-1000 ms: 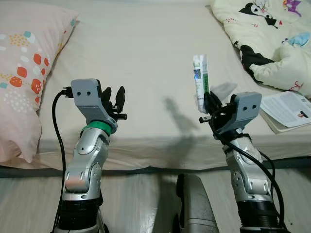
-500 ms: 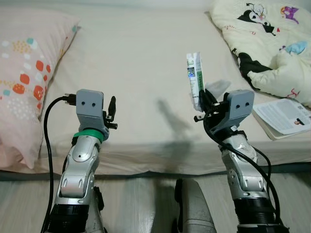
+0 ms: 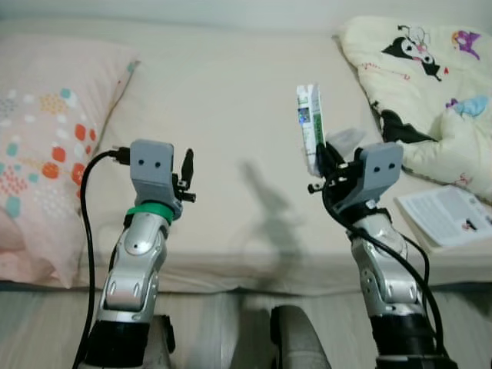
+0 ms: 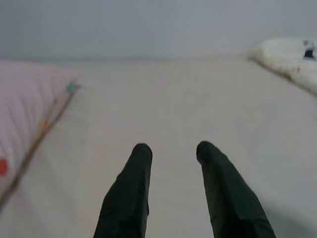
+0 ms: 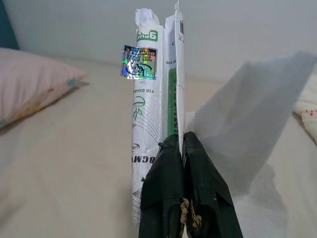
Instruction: Clean up the room
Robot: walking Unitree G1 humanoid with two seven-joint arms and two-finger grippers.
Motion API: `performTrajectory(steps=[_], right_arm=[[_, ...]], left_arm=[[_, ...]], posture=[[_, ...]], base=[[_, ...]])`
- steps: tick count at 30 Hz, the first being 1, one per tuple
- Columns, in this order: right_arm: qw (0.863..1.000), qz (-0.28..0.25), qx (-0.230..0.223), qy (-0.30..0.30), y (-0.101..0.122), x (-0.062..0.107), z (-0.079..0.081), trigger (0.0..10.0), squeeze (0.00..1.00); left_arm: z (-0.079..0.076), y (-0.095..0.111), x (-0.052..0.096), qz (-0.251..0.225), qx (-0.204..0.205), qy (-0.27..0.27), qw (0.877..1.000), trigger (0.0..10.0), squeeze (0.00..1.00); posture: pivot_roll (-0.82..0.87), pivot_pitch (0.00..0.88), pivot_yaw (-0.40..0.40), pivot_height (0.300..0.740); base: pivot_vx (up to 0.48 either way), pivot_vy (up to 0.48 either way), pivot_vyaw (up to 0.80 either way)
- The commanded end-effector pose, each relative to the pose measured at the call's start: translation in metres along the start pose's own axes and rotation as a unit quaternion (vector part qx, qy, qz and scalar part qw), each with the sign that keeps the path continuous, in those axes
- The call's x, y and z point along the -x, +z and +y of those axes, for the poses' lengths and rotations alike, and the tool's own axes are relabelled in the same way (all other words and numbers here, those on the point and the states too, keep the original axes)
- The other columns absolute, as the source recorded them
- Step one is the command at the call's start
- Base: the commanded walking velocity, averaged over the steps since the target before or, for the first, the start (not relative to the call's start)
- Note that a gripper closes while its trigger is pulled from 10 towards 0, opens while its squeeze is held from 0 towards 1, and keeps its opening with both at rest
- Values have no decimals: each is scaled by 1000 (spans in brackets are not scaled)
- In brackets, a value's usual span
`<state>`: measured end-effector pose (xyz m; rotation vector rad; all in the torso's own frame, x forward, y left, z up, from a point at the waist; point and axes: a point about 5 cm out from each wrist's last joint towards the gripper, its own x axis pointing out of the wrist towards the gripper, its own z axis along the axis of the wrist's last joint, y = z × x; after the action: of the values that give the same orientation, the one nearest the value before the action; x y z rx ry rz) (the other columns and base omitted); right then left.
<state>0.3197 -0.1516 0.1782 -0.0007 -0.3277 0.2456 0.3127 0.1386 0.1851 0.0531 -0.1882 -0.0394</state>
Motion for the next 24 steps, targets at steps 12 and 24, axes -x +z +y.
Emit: performTrajectory(steps=[12, 24], right_arm=[[1000, 15, 3, -10, -7, 6, -4, 10000, 0], [1000, 20, 0, -8, -11, 4, 1, 10000, 0]], left_arm=[[-8, 2, -4, -6, 7, -8, 1000, 10000, 0], [-10, -1, -4, 0, 14, -10, 1000, 10000, 0]], posture=[[-58, 62, -37, 705], [-58, 62, -49, 720]], base=[[0, 0, 0], [0, 0, 0]])
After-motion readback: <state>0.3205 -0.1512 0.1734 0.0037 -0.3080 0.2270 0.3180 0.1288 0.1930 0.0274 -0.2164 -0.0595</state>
